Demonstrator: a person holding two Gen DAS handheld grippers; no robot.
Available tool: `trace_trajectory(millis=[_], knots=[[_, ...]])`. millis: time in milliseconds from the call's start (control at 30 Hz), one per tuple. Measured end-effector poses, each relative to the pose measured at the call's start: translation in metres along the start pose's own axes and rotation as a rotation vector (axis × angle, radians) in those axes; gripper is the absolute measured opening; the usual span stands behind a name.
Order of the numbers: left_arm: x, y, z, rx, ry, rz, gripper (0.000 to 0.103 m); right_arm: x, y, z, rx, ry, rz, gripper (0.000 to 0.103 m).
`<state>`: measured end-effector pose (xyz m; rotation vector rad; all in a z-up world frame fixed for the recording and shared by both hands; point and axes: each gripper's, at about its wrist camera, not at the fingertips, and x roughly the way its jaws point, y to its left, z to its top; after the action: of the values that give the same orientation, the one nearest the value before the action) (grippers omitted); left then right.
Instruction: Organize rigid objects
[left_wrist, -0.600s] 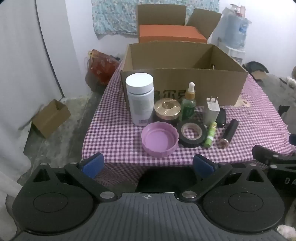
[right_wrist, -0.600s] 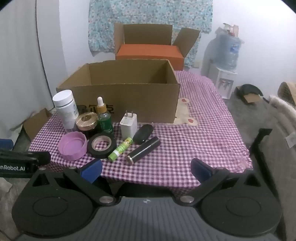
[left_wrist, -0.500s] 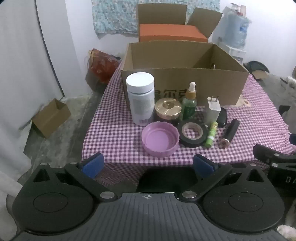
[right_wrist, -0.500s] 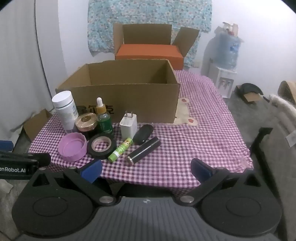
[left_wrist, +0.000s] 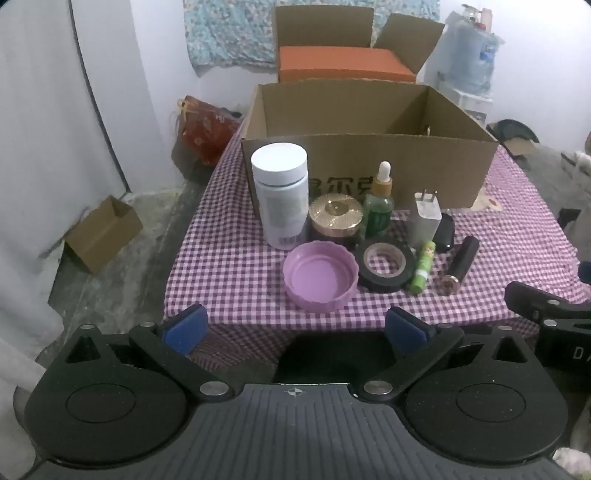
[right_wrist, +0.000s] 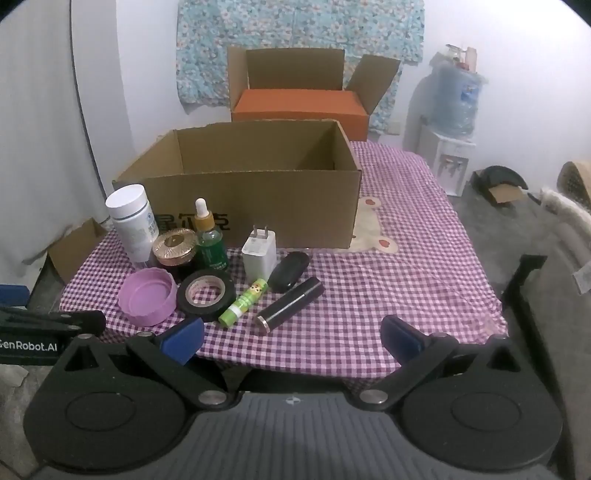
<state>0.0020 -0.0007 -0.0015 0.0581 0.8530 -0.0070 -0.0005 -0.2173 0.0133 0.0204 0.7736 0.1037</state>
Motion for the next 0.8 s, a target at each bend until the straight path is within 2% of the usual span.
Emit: trace_trajectory(millis=[800], knots=[[-0.0005, 0.0007, 0.0006, 0.002, 0.001, 0.006, 0.103, -0.0028, 0.0021, 0.0014, 0.009, -0.012, 0.002, 0.103]])
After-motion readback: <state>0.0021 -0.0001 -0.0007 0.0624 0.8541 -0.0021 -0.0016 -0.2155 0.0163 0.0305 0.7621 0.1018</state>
